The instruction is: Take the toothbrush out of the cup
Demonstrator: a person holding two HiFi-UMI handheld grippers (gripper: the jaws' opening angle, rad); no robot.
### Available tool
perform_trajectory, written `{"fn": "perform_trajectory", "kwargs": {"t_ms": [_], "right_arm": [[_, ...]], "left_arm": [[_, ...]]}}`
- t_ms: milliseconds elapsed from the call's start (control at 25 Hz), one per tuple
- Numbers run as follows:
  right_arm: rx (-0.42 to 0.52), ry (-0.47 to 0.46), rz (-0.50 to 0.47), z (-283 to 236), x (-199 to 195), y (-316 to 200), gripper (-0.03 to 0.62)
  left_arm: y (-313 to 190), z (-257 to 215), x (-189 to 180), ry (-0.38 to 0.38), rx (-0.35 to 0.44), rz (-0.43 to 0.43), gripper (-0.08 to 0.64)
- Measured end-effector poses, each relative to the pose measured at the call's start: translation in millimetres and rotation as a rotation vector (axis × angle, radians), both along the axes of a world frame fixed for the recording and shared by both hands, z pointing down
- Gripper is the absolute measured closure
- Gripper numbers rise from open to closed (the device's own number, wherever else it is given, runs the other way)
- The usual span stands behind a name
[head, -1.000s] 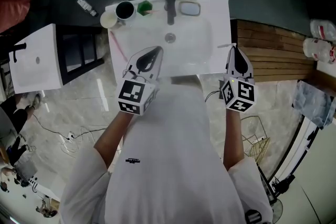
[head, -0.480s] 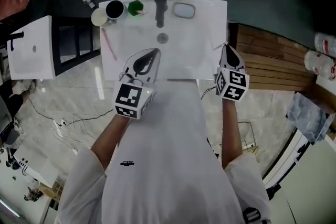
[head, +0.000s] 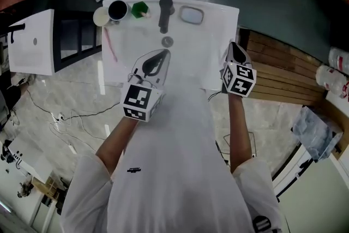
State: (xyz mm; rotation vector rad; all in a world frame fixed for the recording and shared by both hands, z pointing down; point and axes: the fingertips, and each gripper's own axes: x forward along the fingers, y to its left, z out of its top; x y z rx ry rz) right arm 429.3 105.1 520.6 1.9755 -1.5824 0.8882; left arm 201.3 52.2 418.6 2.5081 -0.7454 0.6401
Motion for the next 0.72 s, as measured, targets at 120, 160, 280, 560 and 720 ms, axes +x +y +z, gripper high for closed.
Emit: {"fn": "perform_trajectory", "kwargs": {"t_ms": [120,160,280,560,720], "right_arm": [[-0.030,-0.036,0.007,16.5,5.7,-4.9,0.594],[-0.040,-0.047,0.007,22.1,6.8,-6.1,0.594],[-0.070,-0.074,0.006,38.2,10.2,-7.6,0.594],[-0.142,-0.133,0.019,80.0,14.2,-13.1,0.594],[-0.172,-0.141,0.021,94.1,15.8,-13.7,0.594]], "left_arm": [[-0.6,11.3,5.6,-0.016,-0.012,-0.002,0.557],[-1.1,13.7,7.5,-0.019,-0.014,-0.004,0.557],[-1.3,18.9,13.1,-0.027,-0.023,-0.015,0.557],[-2.3,28.4,18.1,-0.041,-0.042,-0.032,0.557],[-2.9,32.6,18.7,-0.053,-0.055,-0.040,0.557]]}}
